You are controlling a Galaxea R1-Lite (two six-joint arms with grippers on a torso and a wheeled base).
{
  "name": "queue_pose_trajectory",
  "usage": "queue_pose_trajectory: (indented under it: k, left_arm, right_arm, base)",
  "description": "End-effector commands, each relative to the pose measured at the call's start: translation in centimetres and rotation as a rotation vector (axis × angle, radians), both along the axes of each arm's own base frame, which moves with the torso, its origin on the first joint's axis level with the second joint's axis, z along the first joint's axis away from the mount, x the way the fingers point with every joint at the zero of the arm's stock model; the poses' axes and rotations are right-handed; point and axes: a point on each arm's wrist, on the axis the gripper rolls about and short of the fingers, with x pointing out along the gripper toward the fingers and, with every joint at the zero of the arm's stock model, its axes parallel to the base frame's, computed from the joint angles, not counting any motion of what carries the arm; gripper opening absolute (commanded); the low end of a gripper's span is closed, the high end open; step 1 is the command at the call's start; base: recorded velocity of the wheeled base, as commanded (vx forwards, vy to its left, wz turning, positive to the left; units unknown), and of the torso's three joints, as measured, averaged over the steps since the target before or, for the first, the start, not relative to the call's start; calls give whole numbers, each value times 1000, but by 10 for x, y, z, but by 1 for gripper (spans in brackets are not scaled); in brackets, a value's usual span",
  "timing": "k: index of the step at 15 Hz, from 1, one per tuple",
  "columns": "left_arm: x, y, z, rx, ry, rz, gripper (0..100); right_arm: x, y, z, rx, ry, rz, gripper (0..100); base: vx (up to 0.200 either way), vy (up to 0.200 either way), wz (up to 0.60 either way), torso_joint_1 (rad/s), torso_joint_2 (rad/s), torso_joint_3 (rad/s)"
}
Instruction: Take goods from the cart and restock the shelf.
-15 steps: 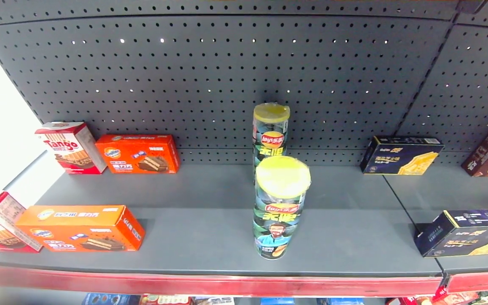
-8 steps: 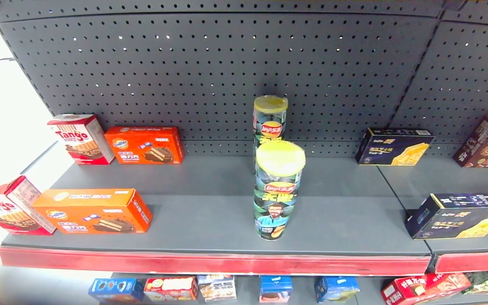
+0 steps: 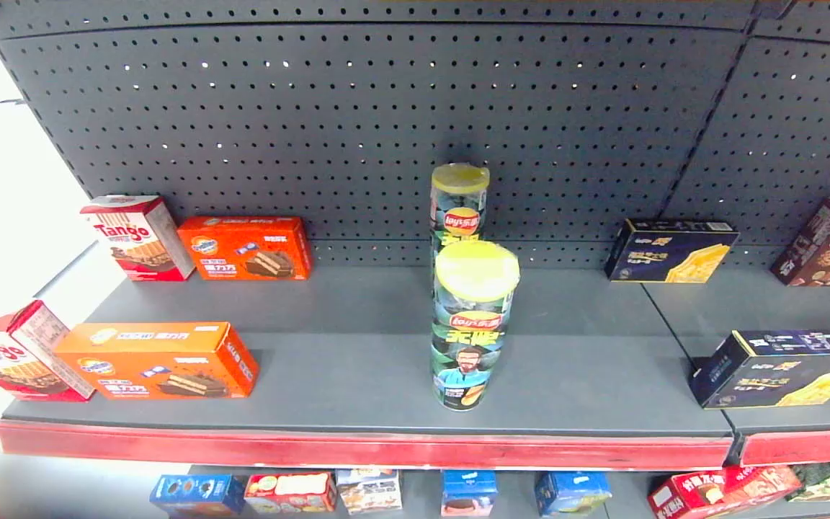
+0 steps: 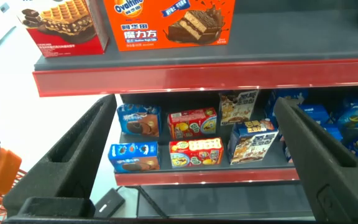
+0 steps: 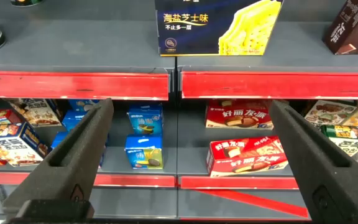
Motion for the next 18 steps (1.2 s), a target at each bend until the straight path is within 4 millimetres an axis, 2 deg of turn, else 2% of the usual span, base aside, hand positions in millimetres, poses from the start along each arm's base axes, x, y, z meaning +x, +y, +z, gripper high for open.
queue_pose_trajectory:
  k: [1, 18]
  left_arm:
    - [0, 0, 0, 0, 0, 0, 100]
    - [0, 0, 0, 0, 0, 0, 100]
  right_arm:
    - [0, 0, 0, 1, 3, 0, 100]
    - [0, 0, 0, -1, 3, 2, 100]
  base:
    - [0, 0, 0, 0, 0, 0]
    - [0, 0, 0, 0, 0, 0]
